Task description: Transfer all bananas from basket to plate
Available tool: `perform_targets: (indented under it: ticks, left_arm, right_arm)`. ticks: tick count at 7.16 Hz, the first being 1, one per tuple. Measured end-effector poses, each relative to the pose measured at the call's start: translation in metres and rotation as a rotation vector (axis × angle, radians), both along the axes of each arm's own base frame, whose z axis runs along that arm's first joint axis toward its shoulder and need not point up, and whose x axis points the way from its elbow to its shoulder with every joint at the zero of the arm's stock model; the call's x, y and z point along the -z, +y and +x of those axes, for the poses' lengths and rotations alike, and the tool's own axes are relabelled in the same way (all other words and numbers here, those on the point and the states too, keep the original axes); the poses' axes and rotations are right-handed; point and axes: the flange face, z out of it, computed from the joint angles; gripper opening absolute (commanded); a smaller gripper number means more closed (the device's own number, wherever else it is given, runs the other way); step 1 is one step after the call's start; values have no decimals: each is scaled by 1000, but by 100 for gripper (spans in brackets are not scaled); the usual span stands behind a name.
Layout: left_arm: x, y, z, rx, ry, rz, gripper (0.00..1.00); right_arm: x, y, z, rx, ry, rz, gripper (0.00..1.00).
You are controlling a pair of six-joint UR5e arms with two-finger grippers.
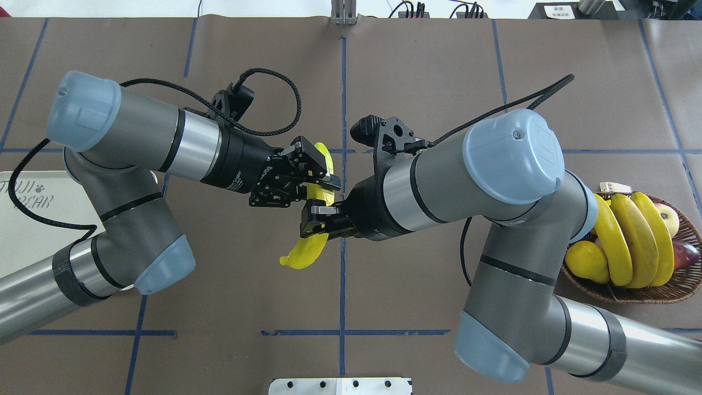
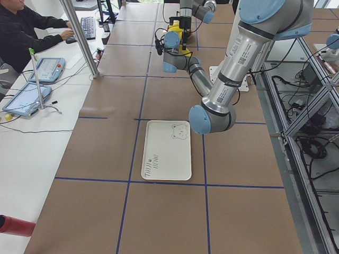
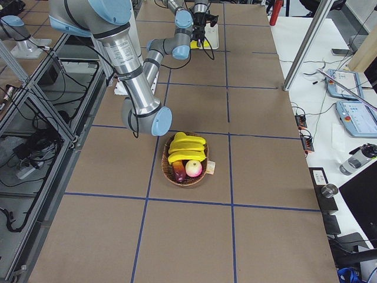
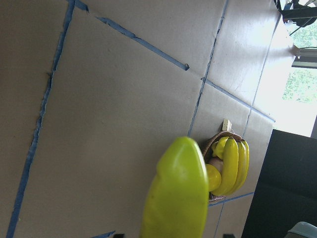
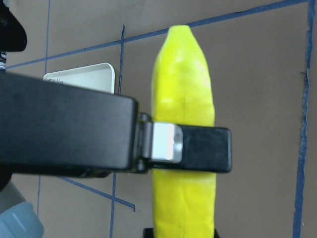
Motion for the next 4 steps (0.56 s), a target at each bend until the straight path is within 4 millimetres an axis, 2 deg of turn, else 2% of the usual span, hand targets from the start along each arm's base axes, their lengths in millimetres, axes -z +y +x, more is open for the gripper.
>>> perform_targets:
  ticks: [4]
  left_arm:
    - [-5, 2, -2, -2, -3, 1, 0]
  right_arm:
    - [13, 5, 2, 5, -23, 2, 100]
